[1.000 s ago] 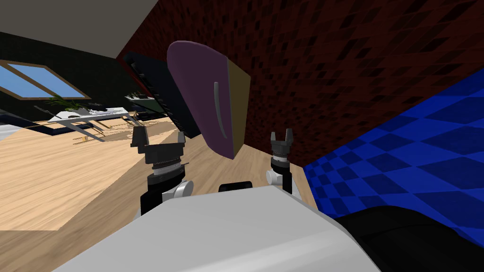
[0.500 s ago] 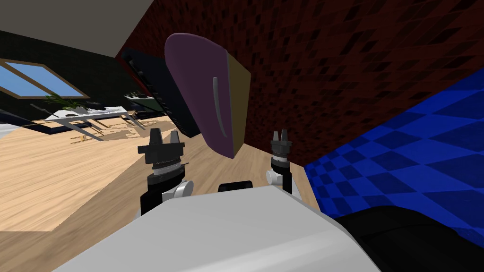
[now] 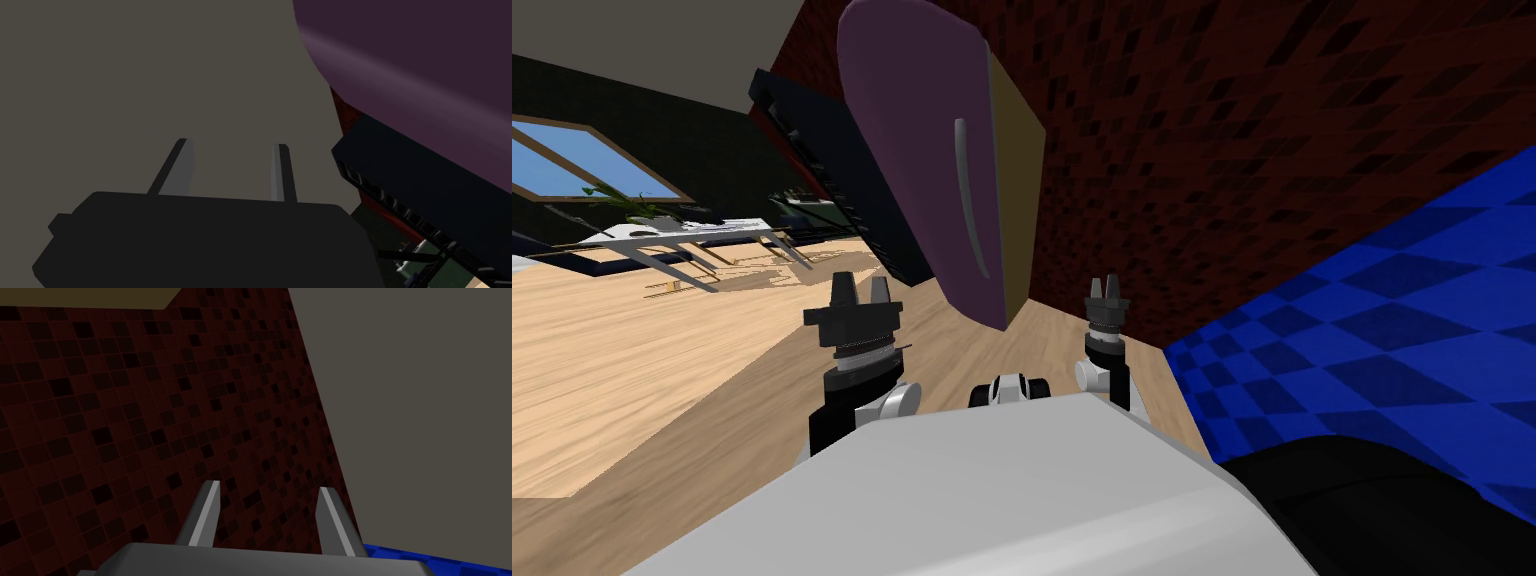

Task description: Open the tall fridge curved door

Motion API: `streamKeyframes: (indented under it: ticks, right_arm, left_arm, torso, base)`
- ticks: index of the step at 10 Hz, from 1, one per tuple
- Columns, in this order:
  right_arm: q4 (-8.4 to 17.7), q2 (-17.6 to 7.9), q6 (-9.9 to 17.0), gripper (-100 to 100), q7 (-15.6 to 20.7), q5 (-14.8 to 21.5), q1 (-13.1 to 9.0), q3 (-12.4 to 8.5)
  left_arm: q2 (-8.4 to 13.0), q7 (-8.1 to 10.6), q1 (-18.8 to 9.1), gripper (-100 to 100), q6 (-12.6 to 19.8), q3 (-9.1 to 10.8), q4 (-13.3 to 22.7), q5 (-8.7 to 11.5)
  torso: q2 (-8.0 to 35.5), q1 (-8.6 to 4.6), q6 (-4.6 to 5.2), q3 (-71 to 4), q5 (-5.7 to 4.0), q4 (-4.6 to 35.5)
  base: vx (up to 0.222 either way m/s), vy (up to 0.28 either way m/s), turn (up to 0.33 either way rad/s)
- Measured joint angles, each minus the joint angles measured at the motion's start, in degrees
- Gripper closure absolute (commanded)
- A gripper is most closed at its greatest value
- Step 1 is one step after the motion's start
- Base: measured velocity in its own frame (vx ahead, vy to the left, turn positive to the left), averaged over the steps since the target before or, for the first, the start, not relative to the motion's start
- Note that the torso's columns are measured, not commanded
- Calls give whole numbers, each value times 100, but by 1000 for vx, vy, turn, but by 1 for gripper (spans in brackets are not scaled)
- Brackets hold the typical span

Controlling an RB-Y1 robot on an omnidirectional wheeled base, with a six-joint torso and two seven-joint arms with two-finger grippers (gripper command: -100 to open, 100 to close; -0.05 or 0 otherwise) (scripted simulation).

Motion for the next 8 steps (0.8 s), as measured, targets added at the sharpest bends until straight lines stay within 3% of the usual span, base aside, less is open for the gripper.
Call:
streamKeyframes:
  ticks: [1, 4, 8]
  right_arm:
    - [2, 0, 0, 0, 0, 0, 1, 0]
    - [3, 0, 1, 0, 0, 0, 2, 0]
    - [3, 0, 0, 0, 0, 0, 2, 0]
  left_arm:
    - [122, -14, 1, -100, -14, -6, 31, -10]
    - [549, -74, -68, -100, -71, 61, 239, -25]
    - [847, -254, -283, -100, -263, 154, 857, -103]
  torso:
    - [190, 0, 0, -396, 0, 188]
    - [256, -1, 0, -543, 0, 264]
    - [266, -2, 0, -539, -1, 268]
  base:
    - [31, -11, 11]
    - [58, -20, 17]
    - [90, -38, 26]
